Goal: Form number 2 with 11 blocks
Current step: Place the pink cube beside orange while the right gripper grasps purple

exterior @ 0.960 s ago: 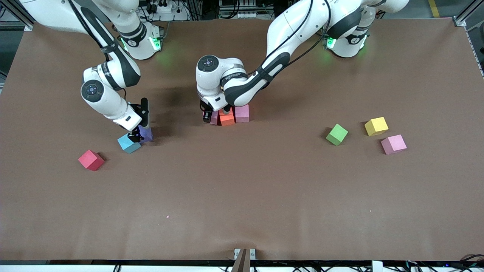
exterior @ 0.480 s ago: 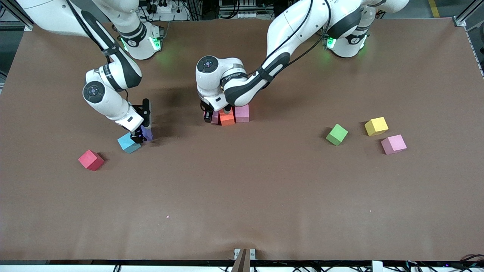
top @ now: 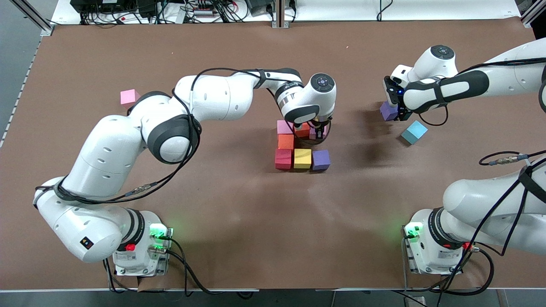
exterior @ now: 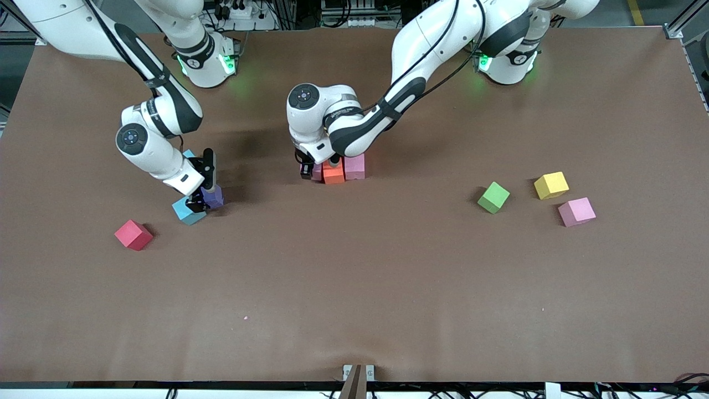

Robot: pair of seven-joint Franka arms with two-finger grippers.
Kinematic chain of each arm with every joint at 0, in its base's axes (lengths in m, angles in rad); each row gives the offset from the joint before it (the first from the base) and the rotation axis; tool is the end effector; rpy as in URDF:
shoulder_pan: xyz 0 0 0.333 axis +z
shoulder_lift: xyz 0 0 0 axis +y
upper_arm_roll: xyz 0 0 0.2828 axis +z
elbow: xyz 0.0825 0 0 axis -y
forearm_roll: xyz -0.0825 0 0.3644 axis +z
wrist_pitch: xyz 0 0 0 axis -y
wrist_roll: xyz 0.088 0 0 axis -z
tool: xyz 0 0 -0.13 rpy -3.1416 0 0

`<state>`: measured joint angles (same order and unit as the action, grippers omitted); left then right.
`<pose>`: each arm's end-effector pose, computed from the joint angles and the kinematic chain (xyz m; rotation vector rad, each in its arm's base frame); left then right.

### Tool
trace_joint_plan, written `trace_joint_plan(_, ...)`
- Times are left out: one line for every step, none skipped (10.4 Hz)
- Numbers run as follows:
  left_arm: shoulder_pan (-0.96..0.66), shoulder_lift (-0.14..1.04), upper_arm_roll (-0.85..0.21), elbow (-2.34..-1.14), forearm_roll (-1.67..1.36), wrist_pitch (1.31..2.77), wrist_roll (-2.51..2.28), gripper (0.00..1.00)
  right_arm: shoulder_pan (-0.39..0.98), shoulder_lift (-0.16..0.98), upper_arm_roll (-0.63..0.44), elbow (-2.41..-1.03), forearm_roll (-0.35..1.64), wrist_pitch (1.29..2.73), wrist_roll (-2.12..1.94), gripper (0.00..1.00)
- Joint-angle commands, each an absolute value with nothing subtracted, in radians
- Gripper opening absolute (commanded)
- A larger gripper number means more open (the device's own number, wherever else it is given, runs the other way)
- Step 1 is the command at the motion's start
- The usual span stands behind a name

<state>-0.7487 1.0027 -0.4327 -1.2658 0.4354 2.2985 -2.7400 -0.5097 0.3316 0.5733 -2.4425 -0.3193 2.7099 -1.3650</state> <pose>0.3518 -0.6278 0.1580 2.2291 2.0539 -0.0869 0.4641 0.0580 0.1546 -2.0613 -2.3330 -0.0571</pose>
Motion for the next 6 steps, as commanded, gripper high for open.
trace_joint_plan(-0.747,1.005,-0.419,-1.284,0.423,2.272,-2.807,0.99,-0.511,0.334,0.572,-2.447,-0.341,2.732,-1.373,0.89)
trace_joint_plan(-0.749,1.000,-0.417,-1.281,0.425,2.243,-2.807,1.00,-0.506,0.333,0.572,-2.445,-0.341,2.734,-1.373,0.79)
trace_joint_plan(-0.749,0.988,-0.417,-1.279,0.425,2.224,-2.806,1.00,-0.503,0.333,0.572,-2.445,-0.341,2.735,-1.373,0.61)
trace_joint_plan(-0.746,0.970,-0.417,-1.278,0.423,2.191,-2.806,1.00,-0.503,0.325,0.572,-2.444,-0.339,2.735,-1.373,0.43)
trace_joint_plan(-0.746,0.953,-0.422,-1.273,0.423,2.163,-2.806,1.00,-0.503,0.308,0.572,-2.444,-0.339,2.732,-1.373,0.34)
trace_joint_plan(-0.746,0.924,-0.426,-1.273,0.420,2.151,-2.806,1.00,-0.505,0.281,0.574,-2.441,-0.337,2.729,-1.373,0.26)
